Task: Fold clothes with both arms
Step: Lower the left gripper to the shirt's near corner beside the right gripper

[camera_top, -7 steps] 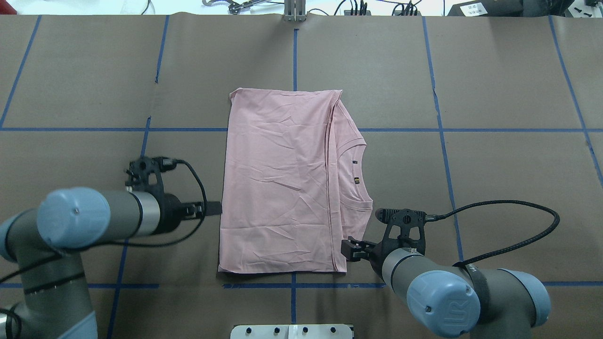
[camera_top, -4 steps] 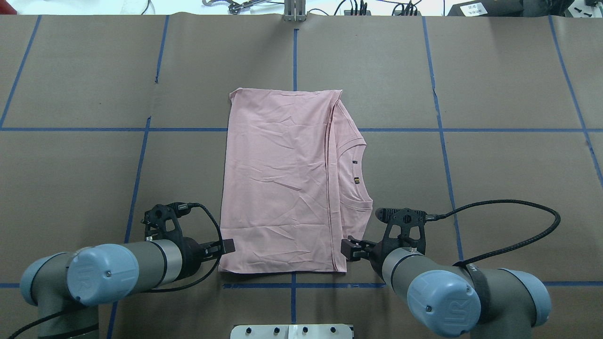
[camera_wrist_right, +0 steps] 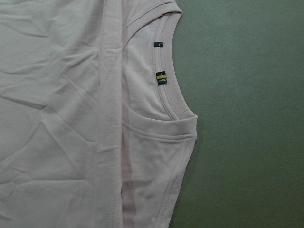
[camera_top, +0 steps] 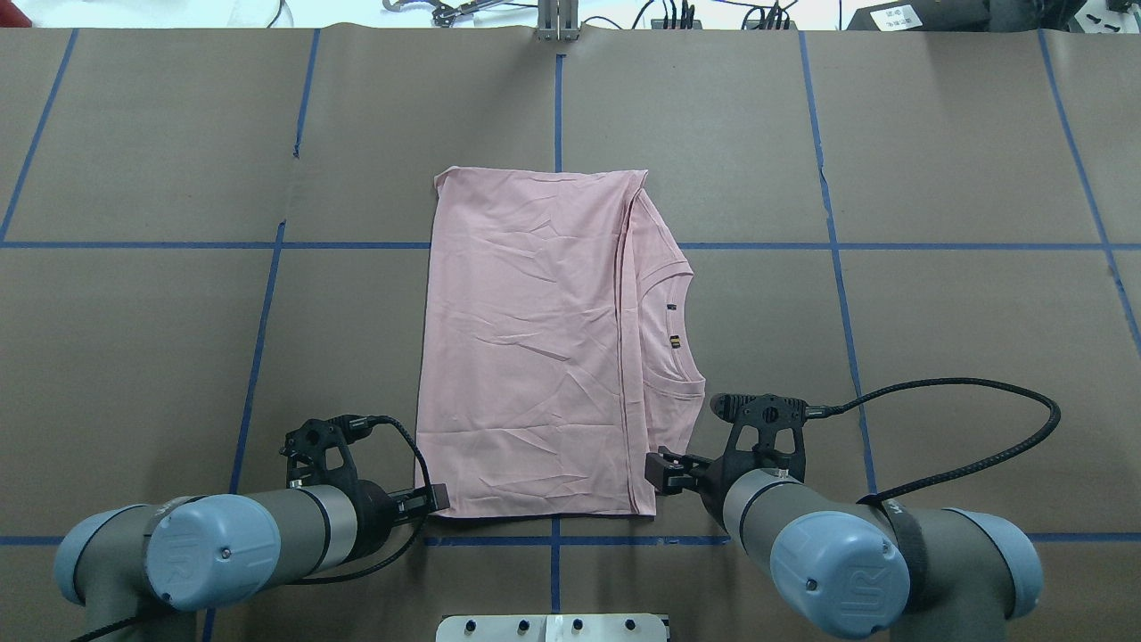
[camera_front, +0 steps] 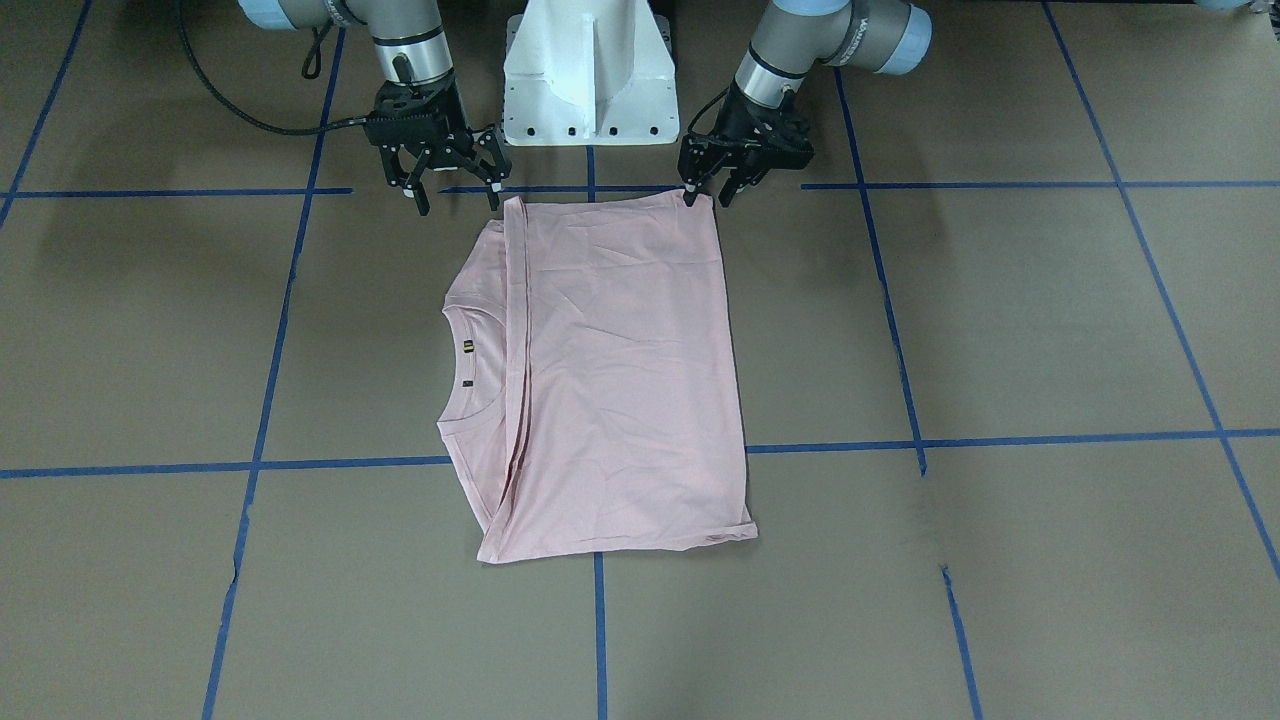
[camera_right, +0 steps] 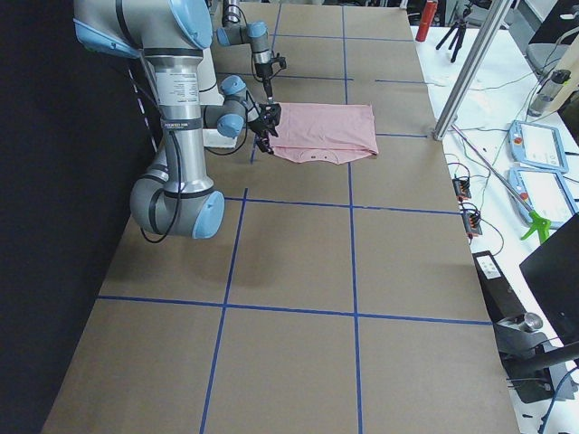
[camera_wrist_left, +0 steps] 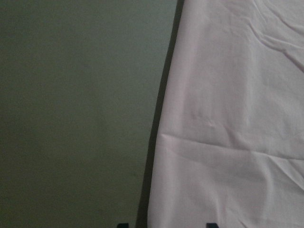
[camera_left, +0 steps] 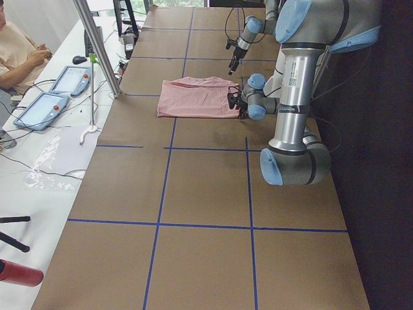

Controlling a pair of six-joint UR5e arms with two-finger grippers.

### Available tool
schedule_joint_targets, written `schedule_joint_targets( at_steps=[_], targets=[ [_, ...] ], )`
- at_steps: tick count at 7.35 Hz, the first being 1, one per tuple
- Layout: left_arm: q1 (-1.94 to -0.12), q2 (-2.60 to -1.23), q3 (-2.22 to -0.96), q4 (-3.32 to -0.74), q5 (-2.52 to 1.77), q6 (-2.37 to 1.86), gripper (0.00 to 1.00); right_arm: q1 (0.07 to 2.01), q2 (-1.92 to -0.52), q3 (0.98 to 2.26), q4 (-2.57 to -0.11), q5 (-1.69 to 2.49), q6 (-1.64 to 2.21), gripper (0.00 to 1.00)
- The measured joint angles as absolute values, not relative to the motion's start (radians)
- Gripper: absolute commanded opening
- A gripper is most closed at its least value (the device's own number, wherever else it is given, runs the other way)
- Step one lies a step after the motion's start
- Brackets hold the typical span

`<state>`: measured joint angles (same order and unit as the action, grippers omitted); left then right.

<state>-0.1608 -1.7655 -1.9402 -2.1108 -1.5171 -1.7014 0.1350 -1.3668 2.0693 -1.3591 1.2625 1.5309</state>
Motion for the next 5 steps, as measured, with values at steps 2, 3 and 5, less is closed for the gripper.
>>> schedule_joint_targets(
  at_steps=[2,3,5],
  targets=[
    [-0.144,-1.783,-1.925,-2.111,-1.517,-1.72,0.58,0.135,-1.367,2.069,-1.359,1.262,1.531,1.0],
    [-0.14,-1.788,-1.921,-2.111,-1.517,-1.724,0.48,0.135,-1.367,2.069,-1.359,1.262,1.531,1.0],
    [-0.143,-1.791,-1.919,-2.111,-1.516,-1.725,0.51,0.135,-1.367,2.069,-1.359,1.262,1.531,1.0]
  ],
)
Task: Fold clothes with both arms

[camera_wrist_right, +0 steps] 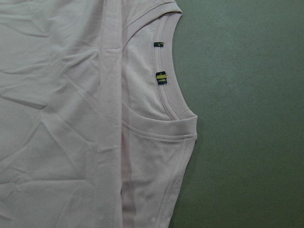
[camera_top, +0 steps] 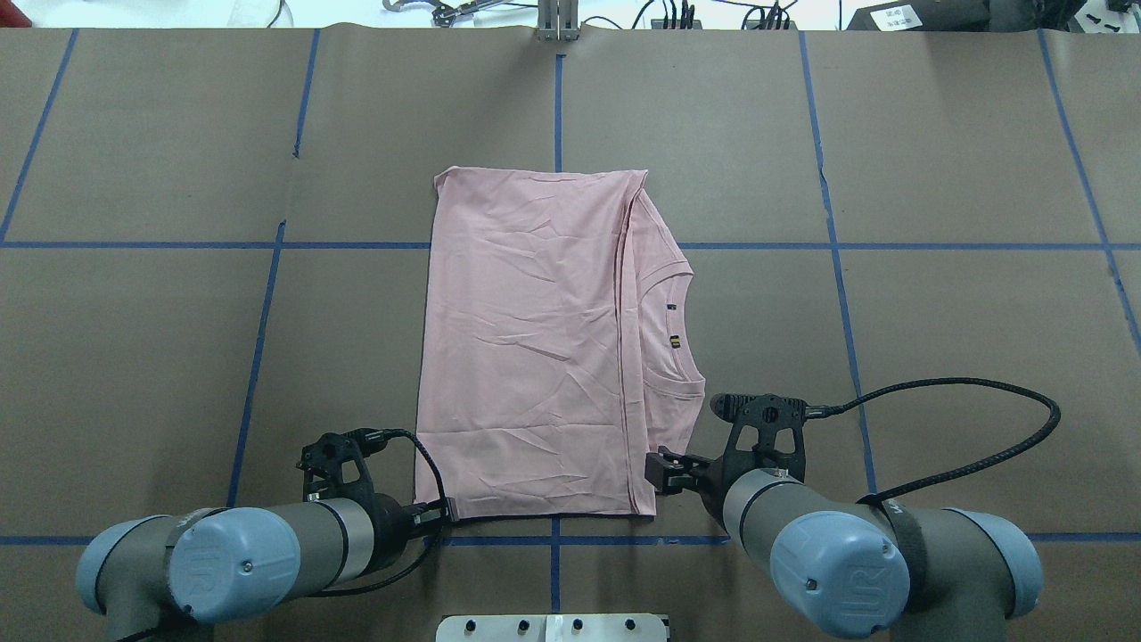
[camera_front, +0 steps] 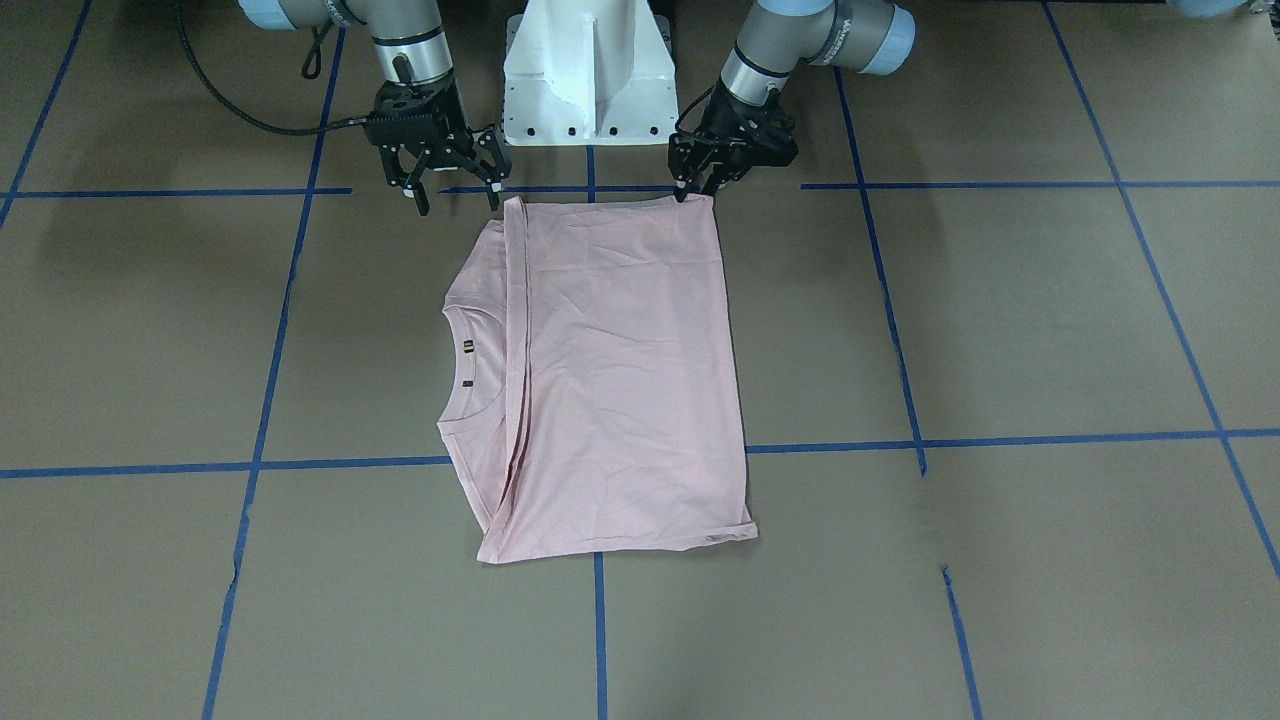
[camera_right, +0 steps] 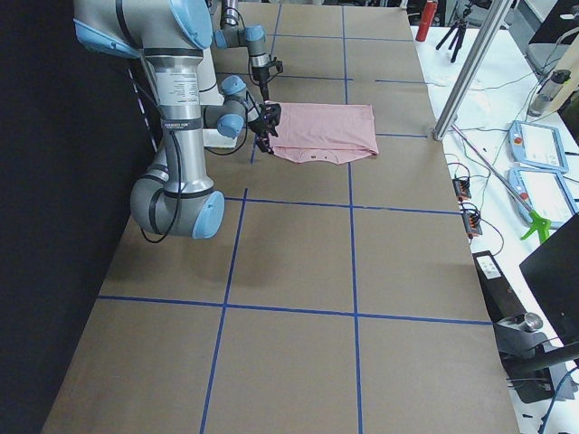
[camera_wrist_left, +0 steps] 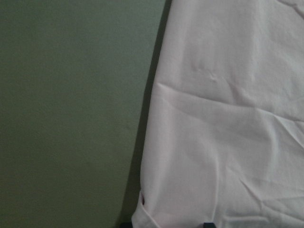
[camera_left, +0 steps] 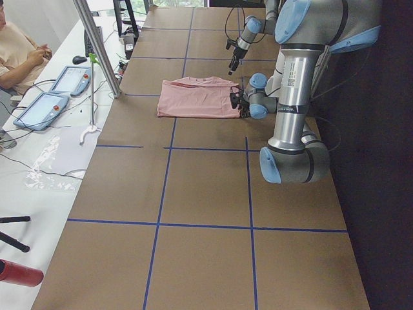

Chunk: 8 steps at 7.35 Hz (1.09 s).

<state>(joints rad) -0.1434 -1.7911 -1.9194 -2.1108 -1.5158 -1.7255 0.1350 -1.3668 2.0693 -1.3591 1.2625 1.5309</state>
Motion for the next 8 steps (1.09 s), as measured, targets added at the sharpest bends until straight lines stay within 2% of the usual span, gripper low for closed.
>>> schedule_joint_targets(
  at_steps=[1,6,7,8],
  targets=[
    [-0.147,-1.791,-1.921,-2.111,-1.516,-1.725,0.54,0.135,-1.367,2.07,-1.359,1.262,1.531,1.0],
    [-0.168,-1.783,-1.926,-2.109,-1.517,-1.72,0.55,0.135,-1.367,2.071,-1.359,1.262,1.531,1.0],
    [-0.168,-1.783,-1.924,-2.109,-1.517,-1.719,0.53,0.135,-1.366,2.071,-1.359,1.262,1.531,1.0],
    [-0.168,-1.783,-1.922,-2.109,-1.517,-1.719,0.46,0.135,-1.365,2.071,-1.359,1.262,1.531,1.0]
  ],
)
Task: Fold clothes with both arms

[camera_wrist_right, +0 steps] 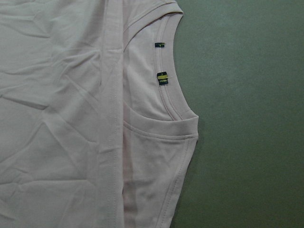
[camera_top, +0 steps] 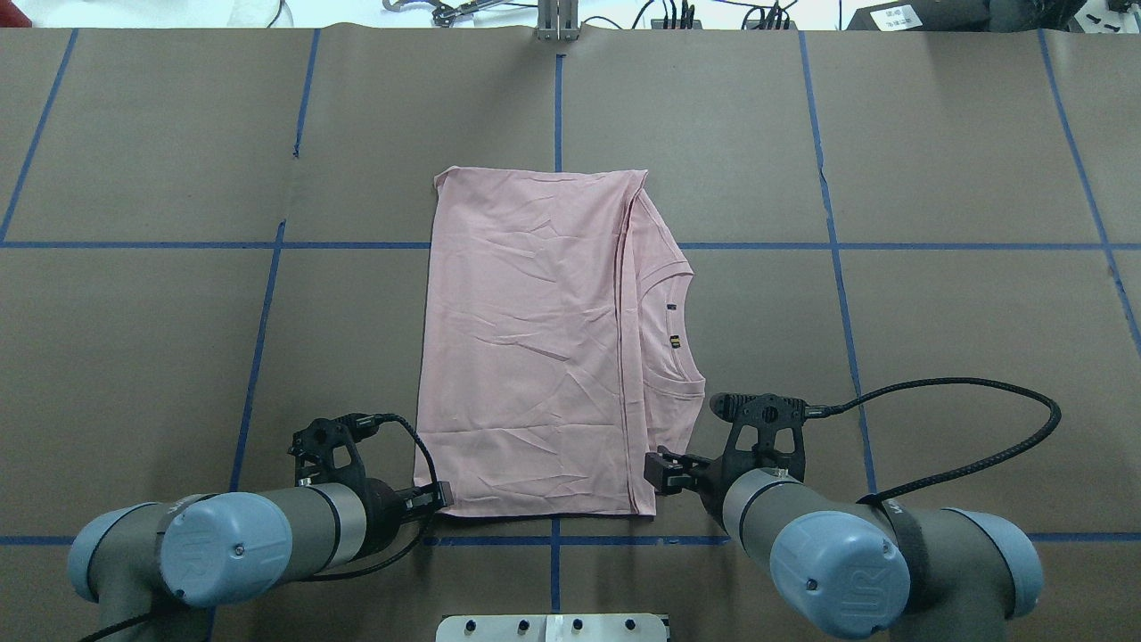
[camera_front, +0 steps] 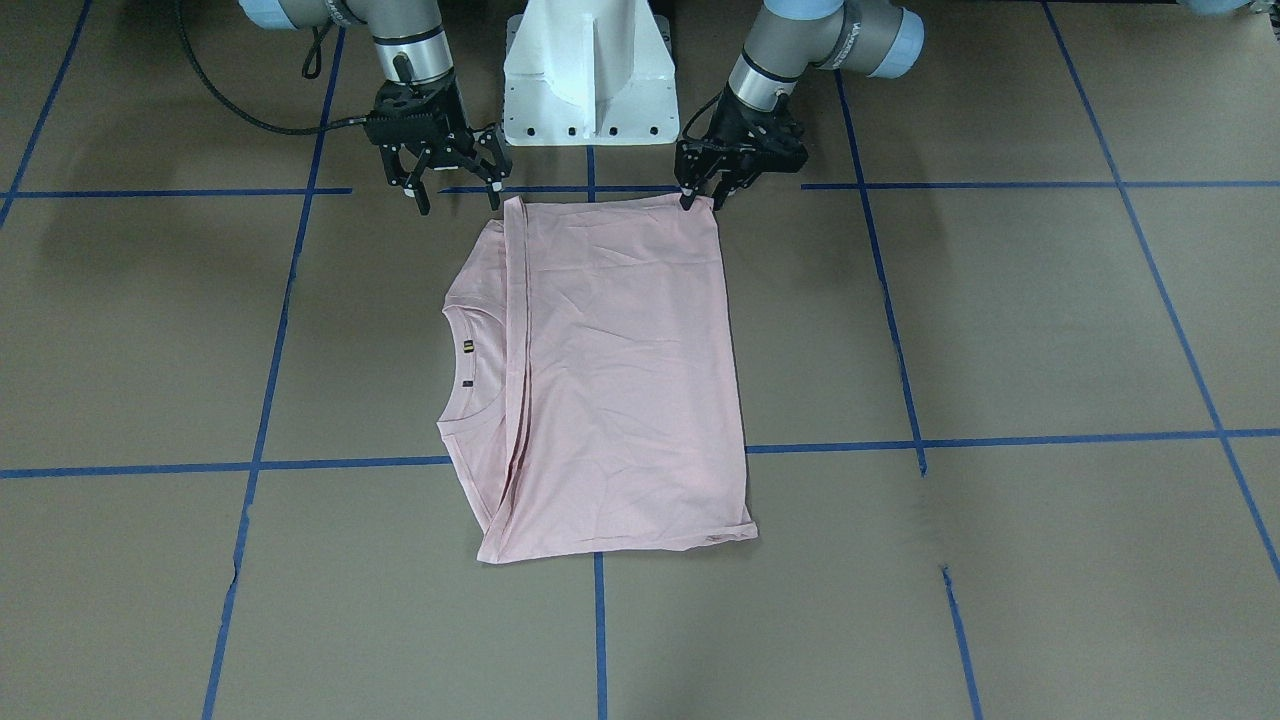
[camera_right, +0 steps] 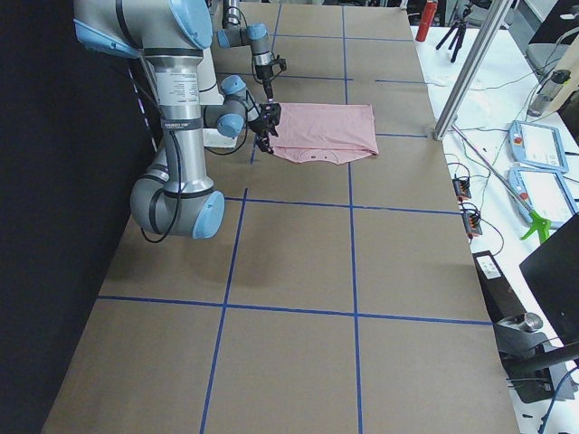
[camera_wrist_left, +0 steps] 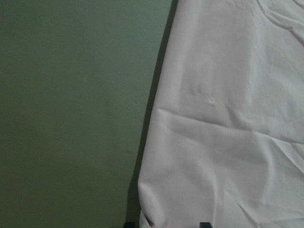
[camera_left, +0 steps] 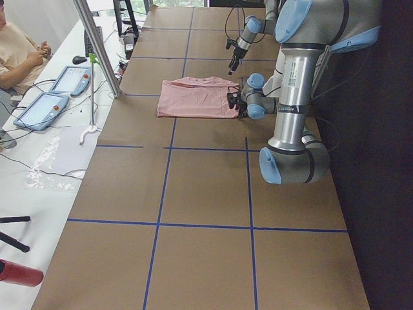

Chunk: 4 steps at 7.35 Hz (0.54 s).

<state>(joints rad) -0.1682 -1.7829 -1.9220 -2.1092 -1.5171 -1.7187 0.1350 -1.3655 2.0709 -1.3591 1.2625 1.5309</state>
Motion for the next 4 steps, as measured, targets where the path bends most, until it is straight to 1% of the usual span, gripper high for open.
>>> schedule_joint_targets(
  at_steps=[1,2,3,4],
  targets=[
    [-0.168,-1.783,-1.921,-2.109,-1.517,-1.719,0.32,0.135,-1.365,2.071,-1.359,1.262,1.531,1.0],
    [-0.167,-1.783,-1.92,-2.109,-1.517,-1.72,0.06,0.135,-1.365,2.07,-1.359,1.262,1.531,1.0],
    [-0.166,-1.783,-1.92,-2.109,-1.517,-1.721,0.0,0.135,-1.365,2.07,-1.36,1.262,1.531,1.0],
    [-0.164,-1.782,-1.921,-2.109,-1.517,-1.722,0.0,0.132,-1.361,2.067,-1.36,1.262,1.536,0.94]
  ],
)
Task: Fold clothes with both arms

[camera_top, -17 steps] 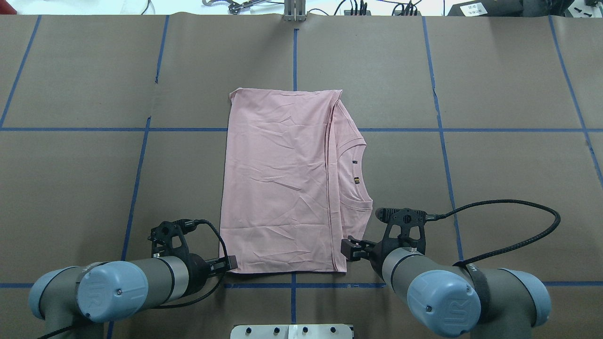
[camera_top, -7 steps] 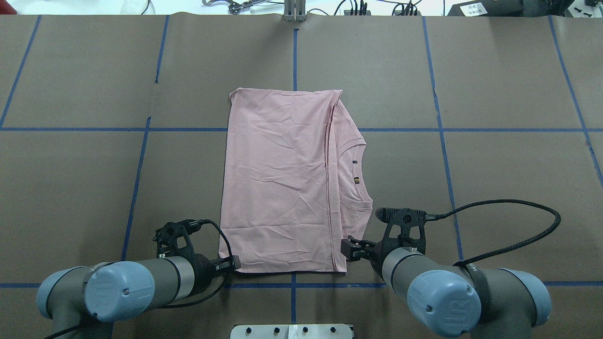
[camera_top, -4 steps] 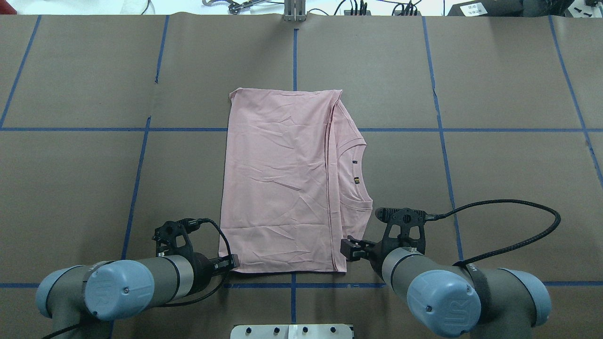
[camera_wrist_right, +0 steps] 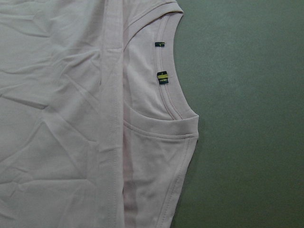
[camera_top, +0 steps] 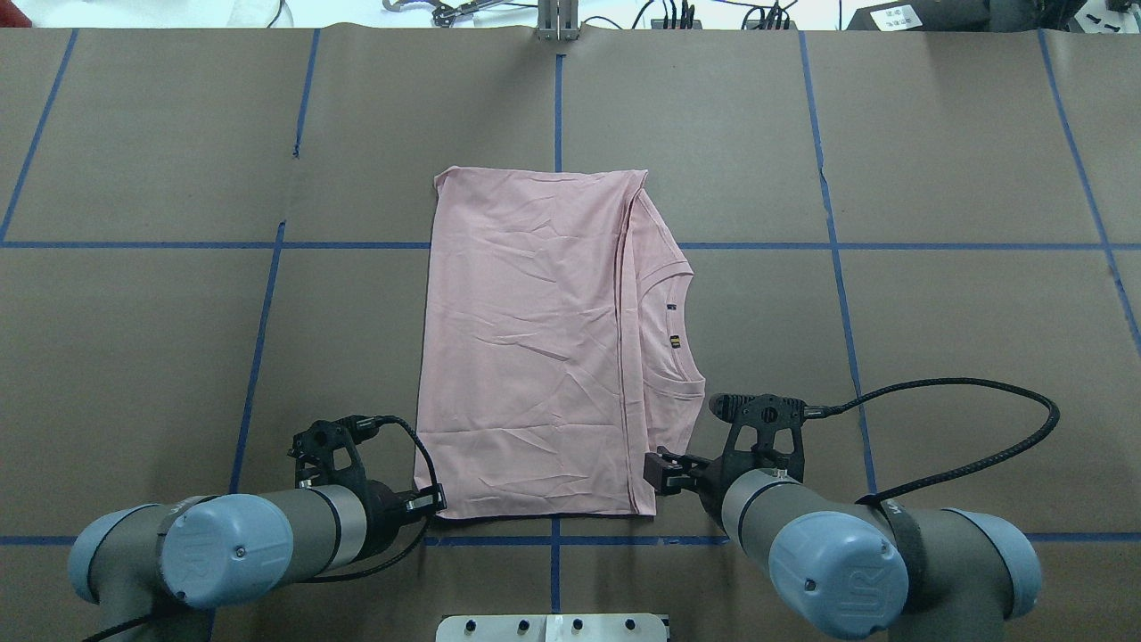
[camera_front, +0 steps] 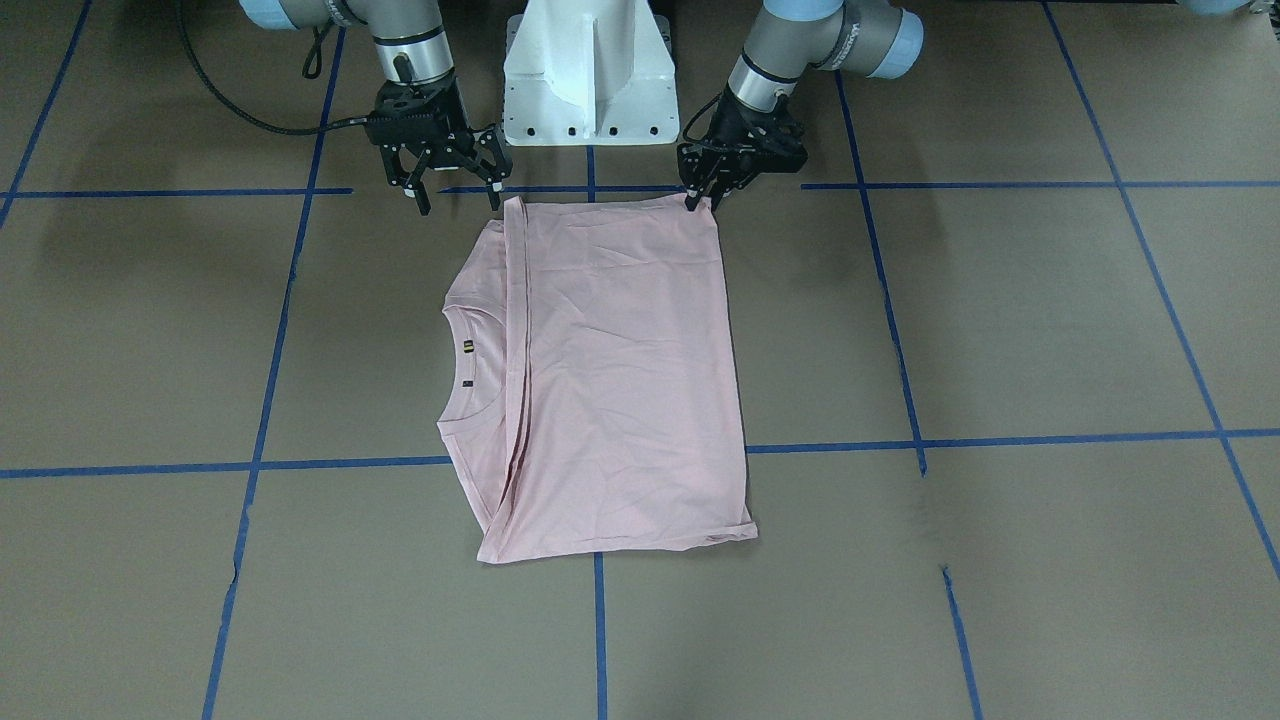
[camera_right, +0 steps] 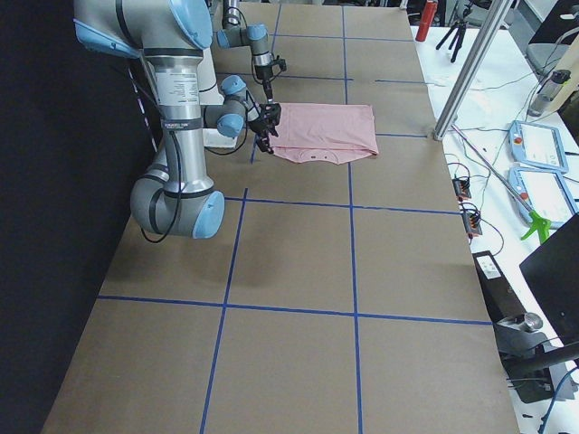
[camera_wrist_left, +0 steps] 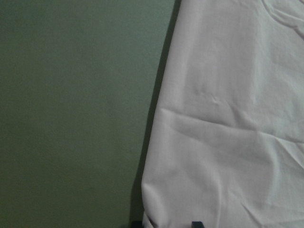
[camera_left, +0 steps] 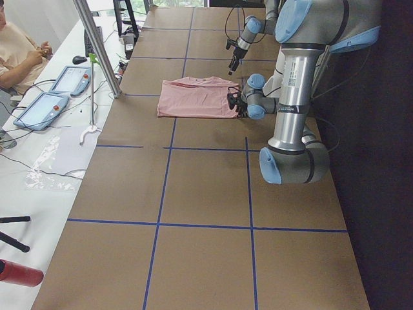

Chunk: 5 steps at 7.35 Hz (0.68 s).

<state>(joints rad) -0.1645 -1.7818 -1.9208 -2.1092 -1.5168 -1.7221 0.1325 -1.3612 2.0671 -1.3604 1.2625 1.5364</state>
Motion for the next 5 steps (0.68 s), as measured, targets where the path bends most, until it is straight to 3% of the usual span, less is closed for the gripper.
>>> schedule_joint_targets(
  at_steps=[1,5],
  targets=[
    [-0.163,-1.782,-1.923,-2.109,-1.516,-1.722,0.0,0.125,-1.351,2.061,-1.363,1.262,1.562,0.86],
    [-0.16,-1.783,-1.931,-2.109,-1.516,-1.723,0.0,0.102,-1.196,1.981,-1.525,1.261,1.681,0.8]
  ],
)
